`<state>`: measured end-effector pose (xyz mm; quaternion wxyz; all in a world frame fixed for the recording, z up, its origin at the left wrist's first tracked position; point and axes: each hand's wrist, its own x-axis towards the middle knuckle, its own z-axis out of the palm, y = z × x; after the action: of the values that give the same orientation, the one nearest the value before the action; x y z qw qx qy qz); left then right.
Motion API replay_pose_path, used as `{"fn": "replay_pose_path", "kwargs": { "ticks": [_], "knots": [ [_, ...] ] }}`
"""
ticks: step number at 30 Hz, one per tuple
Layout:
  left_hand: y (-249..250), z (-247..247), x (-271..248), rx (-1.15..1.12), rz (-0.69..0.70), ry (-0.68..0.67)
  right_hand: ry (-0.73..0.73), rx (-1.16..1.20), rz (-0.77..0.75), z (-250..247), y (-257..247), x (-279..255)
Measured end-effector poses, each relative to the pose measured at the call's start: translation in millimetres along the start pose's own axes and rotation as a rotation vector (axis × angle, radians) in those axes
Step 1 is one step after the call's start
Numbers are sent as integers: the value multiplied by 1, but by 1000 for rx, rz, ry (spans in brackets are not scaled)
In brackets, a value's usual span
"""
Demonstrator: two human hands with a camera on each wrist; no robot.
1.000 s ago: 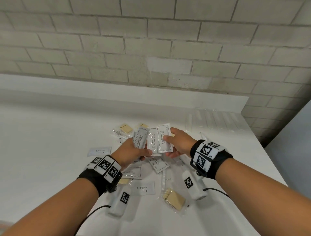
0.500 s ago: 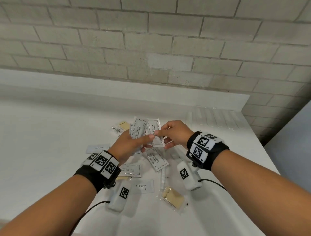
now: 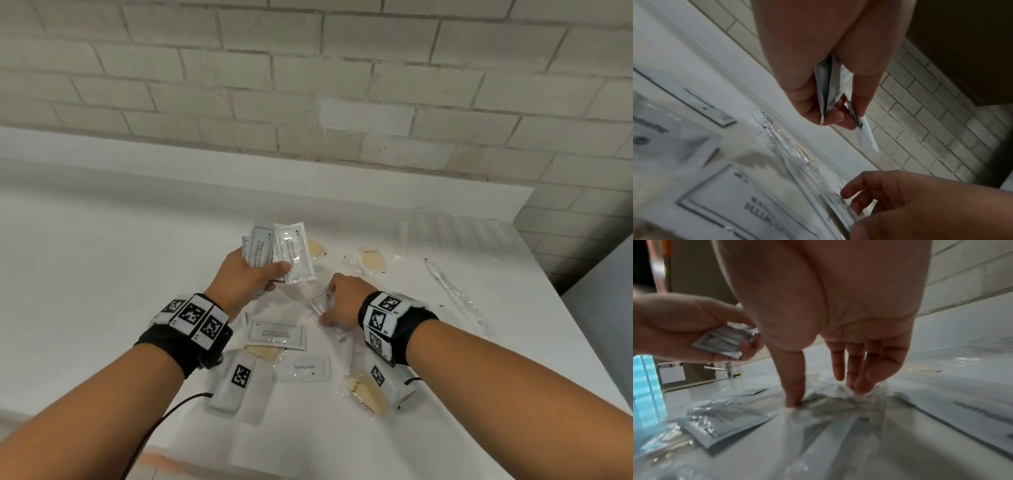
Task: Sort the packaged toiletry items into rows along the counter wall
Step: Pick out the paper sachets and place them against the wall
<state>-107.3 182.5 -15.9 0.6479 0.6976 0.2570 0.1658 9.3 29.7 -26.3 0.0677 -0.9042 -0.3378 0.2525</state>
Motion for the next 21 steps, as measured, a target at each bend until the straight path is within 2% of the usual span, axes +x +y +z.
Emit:
{"fn": "replay_pose_path", "kwargs": {
  "ticks": [4, 7, 11, 14, 21],
  "knots": [
    [-6, -19, -7, -10, -5, 50, 28, -84, 58, -4, -18, 8],
    [-12, -31, -15, -10, -13, 74, 53, 6, -98, -12, -37, 6],
    [-18, -48, -21, -7, -22, 113, -152, 25, -307, -11, -63, -4],
    [-16, -58, -23, -12, -14, 140, -232, -74, -323, 4, -74, -7],
    [-10, -73, -21, -21, 0, 156, -200, -270, -304, 20, -82, -6]
  ]
}}
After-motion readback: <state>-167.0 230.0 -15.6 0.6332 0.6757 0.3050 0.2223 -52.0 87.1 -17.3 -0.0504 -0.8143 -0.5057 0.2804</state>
